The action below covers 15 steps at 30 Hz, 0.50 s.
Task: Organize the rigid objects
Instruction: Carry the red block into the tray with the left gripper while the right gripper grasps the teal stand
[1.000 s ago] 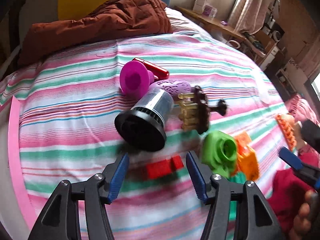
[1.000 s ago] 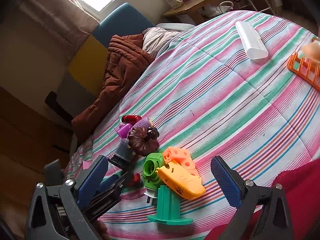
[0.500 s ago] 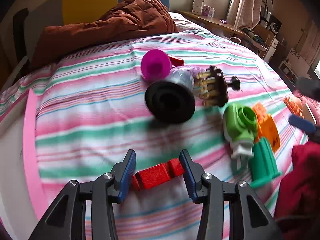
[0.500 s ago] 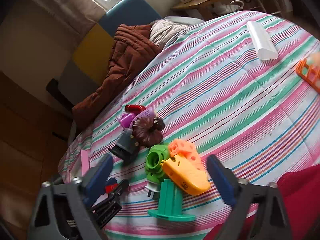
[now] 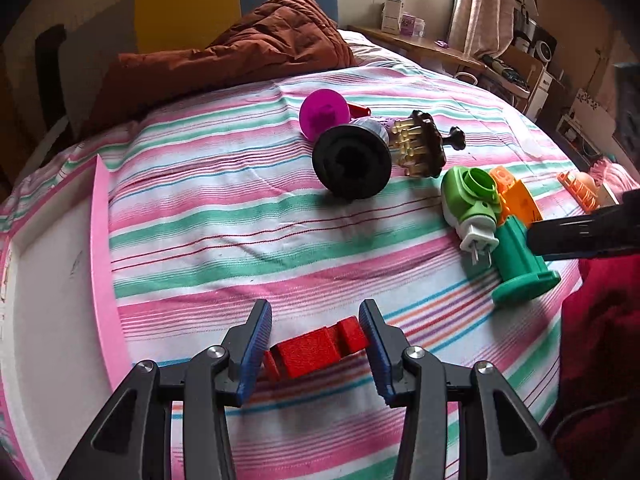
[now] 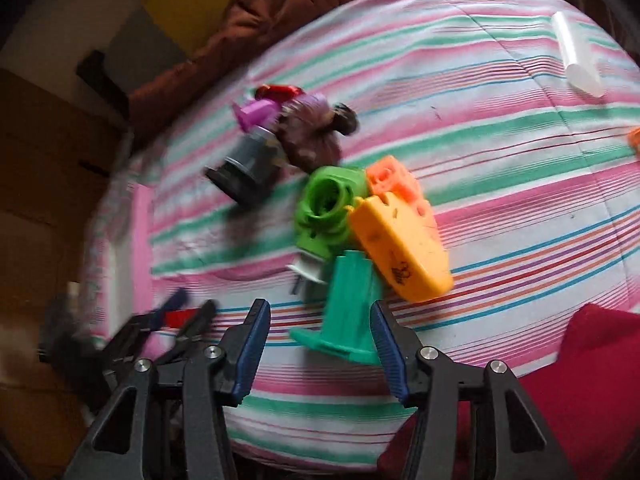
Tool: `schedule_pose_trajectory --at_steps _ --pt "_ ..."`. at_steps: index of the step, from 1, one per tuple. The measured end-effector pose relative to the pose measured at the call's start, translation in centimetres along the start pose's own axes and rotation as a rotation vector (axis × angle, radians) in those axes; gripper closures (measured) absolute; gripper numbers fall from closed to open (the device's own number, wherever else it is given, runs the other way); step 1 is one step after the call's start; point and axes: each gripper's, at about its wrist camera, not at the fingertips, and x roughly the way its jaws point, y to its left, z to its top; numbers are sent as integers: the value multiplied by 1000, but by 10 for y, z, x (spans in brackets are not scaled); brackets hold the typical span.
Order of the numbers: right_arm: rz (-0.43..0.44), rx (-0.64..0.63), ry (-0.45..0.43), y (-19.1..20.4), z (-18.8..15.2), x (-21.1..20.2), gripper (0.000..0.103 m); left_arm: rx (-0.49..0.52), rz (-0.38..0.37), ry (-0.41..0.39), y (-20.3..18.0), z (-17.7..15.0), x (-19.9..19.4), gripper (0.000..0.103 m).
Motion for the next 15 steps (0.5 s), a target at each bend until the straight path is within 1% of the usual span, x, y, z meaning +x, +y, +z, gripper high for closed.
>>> schedule_pose_trajectory --at_steps 2,3,4,8,10,12,15 --pt "-38 -8 35 -3 2 13 56 7 2 -6 0 -3 -3 57" --pt "-51 -8 49 -5 3 21 69 12 3 -9 -1 -5 -4 57" --pt "-76 -13 54 -7 3 29 71 16 5 -13 0 -6 -6 57" --pt "-113 -67 40 -3 0 33 72 10 -7 -32 4 -11 -17 57" --pt "-106 -60 42 -5 0 33 72 -1 -21 -42 7 -13 -23 57" --pt "-93 -45 39 -10 -1 33 72 -10 -28 -60 9 -14 -33 57" --pt "-130 -90 37 -5 -5 34 71 -34 -41 -105 18 -12 -55 57"
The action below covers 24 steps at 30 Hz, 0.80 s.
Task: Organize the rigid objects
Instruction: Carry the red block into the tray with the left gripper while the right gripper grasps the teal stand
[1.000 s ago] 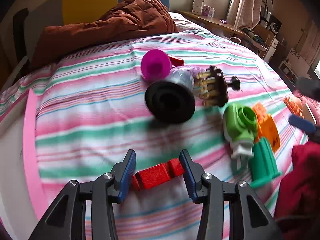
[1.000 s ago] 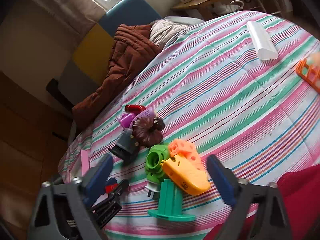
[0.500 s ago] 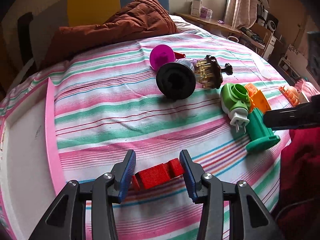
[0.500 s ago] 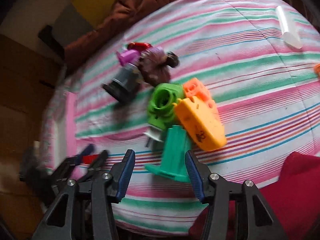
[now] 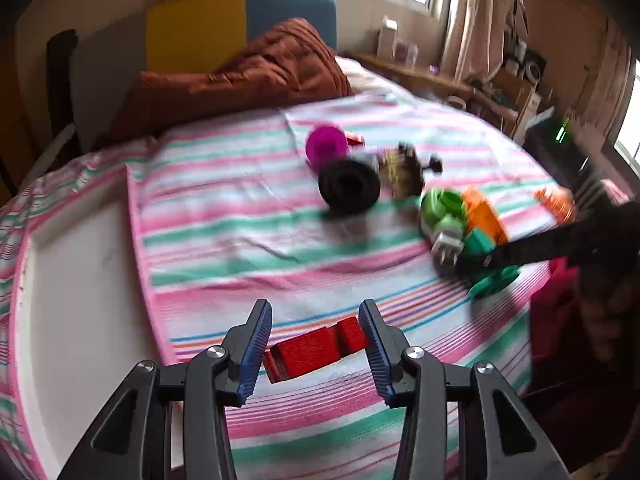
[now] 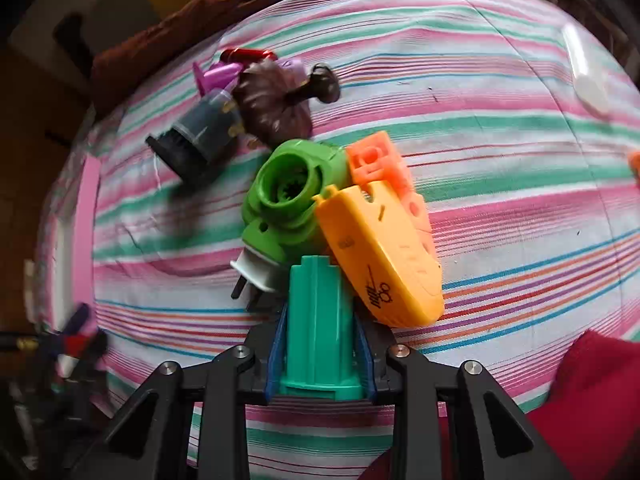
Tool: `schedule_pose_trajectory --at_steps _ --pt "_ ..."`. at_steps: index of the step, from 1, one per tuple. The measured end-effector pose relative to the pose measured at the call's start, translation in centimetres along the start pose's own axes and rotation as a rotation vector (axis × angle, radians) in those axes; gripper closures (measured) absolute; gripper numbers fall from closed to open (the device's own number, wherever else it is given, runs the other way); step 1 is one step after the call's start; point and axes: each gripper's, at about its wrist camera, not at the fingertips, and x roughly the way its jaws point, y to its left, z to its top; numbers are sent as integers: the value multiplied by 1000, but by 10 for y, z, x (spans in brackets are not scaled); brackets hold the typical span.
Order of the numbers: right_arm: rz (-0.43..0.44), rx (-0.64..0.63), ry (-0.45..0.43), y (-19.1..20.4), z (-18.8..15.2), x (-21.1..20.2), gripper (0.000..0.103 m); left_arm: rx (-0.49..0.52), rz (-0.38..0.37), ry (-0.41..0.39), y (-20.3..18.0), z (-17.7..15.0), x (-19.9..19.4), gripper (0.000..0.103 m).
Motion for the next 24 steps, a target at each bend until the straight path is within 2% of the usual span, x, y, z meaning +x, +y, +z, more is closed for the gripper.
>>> schedule_pose_trajectory --at_steps 6,12,16,17,24 --pt "-40 -48 -6 2 -6 0 71 -82 30 -68 30 9 -33 57" --pt "-71 -88 -18 15 -7 2 71 -199 111 -70 89 9 -44 57" --pt "-79 -101 -24 18 -10 2 71 -308 164 -49 151 14 -40 57" --pt "-81 -105 -23 15 -2 -2 71 -315 181 -43 164 17 -37 57" --pt "-87 -117 -29 24 0 3 71 -407 266 2 250 36 -3 57"
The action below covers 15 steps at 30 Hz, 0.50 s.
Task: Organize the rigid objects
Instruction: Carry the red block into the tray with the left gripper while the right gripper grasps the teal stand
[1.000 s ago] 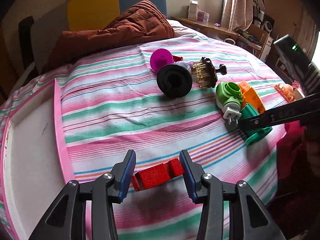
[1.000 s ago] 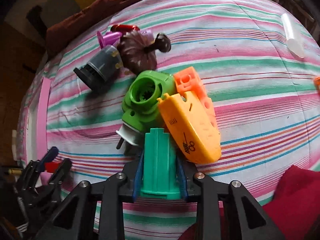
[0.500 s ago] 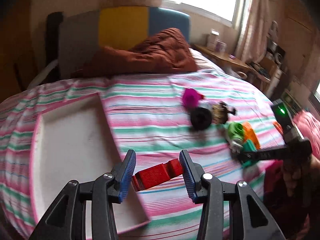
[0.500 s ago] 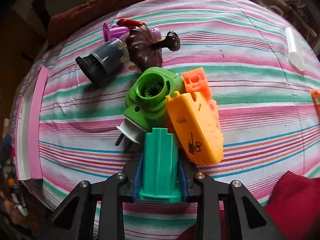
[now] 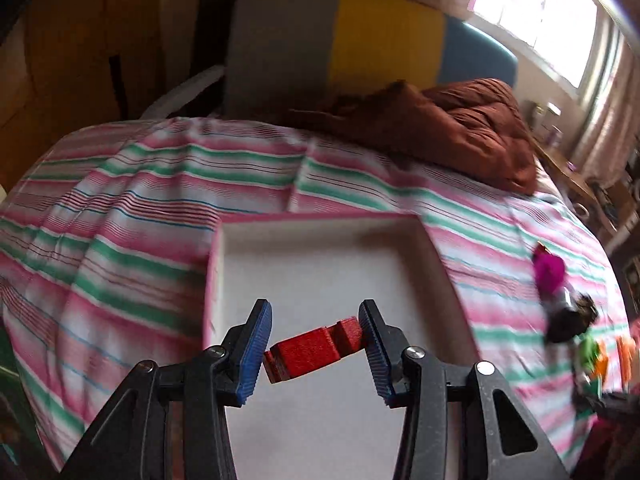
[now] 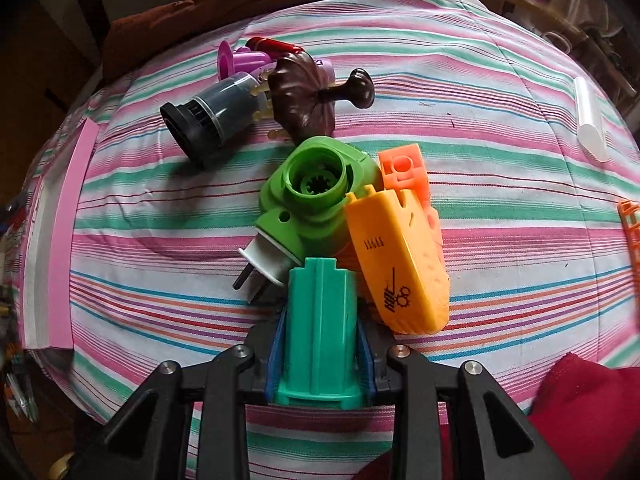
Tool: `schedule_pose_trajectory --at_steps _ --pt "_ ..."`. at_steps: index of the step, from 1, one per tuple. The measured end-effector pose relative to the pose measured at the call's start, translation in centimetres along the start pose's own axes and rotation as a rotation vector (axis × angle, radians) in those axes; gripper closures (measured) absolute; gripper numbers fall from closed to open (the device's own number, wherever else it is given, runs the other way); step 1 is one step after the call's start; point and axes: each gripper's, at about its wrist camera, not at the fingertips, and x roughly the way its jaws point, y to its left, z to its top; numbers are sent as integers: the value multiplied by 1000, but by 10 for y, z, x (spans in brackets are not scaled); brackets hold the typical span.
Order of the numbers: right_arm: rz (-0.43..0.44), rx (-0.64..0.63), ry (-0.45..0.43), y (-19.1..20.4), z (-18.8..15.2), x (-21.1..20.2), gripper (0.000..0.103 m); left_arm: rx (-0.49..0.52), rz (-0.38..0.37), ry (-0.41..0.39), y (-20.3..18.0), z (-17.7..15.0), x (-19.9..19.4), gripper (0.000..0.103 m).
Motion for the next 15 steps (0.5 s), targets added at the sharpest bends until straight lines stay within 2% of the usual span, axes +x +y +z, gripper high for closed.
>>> schedule_pose_trajectory --at_steps 7,11,13,15 --pt "-1 -10 -4 3 0 -1 71 25 78 -11 9 24 38 57" --pt "-1 -9 -4 3 0 -1 71 -2 104 14 15 32 53 56" --pt "0 -8 -4 3 1 1 71 -19 111 6 19 34 50 52" --pt "1 -8 -4 5 2 1 71 -32 101 -9 22 34 43 42"
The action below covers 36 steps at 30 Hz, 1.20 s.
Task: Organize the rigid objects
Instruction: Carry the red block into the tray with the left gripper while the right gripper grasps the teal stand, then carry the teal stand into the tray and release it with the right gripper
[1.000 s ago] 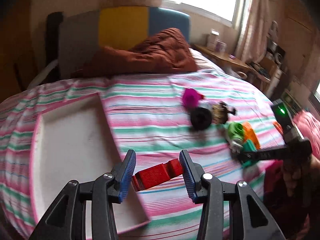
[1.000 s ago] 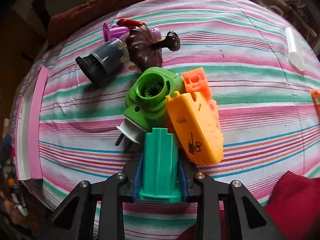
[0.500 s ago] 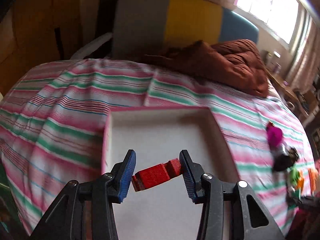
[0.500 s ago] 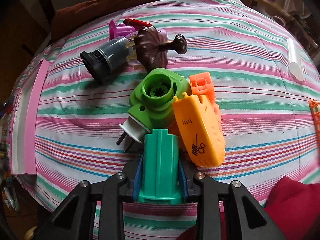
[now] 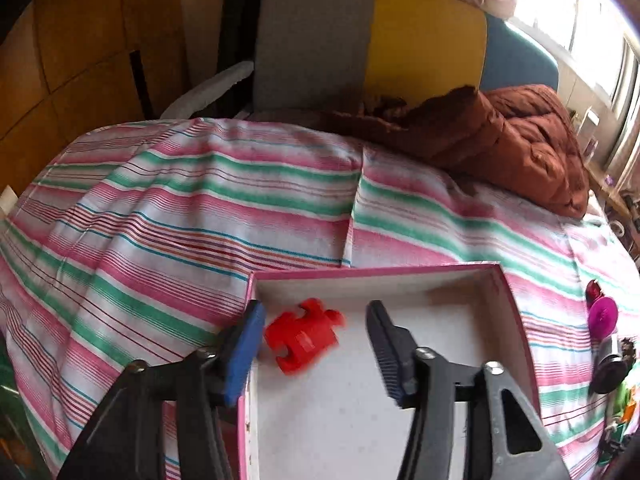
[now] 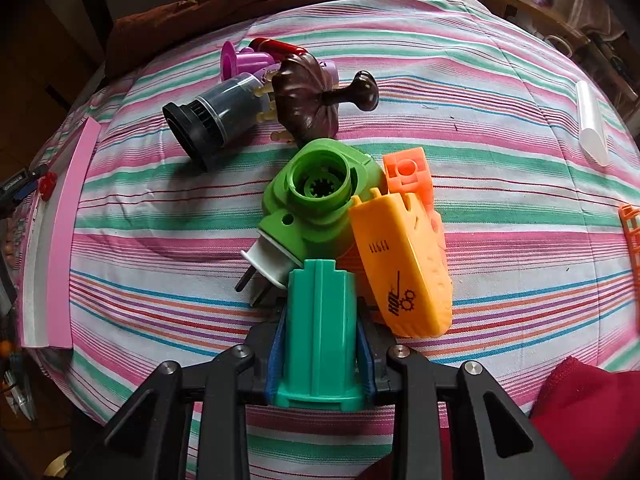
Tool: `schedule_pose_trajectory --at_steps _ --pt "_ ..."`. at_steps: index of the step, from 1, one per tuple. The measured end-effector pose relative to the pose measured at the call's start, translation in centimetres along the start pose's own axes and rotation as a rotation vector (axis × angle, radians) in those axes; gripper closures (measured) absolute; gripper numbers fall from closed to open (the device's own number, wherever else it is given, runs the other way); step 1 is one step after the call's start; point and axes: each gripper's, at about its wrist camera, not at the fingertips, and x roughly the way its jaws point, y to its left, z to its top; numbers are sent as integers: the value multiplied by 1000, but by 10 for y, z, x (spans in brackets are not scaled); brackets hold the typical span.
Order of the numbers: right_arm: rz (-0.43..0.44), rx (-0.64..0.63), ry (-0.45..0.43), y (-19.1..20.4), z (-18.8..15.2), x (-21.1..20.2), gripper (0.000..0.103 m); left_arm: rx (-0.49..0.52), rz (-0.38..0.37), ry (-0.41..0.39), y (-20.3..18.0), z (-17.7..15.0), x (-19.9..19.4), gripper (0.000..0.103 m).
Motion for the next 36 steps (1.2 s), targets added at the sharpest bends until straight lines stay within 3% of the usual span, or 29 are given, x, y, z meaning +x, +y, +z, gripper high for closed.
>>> schedule_pose_trajectory --at_steps 7,12,22,28,36 --pt "-4 -24 -2 5 3 0 71 6 4 -69 -2 -21 -53 41" --pt "-24 -50 -8 9 0 1 72 50 -4 -116 -19 -60 -100 41" --pt "-45 -113 7 39 -4 2 72 86 -35 -99 -41 -112 -137 41" --pt "-9 -163 7 72 -9 7 72 87 -15 -109 -37 -124 -149 41" --pt "149 -216 -25 135 -1 6 73 53 24 -144 -11 -129 -166 41"
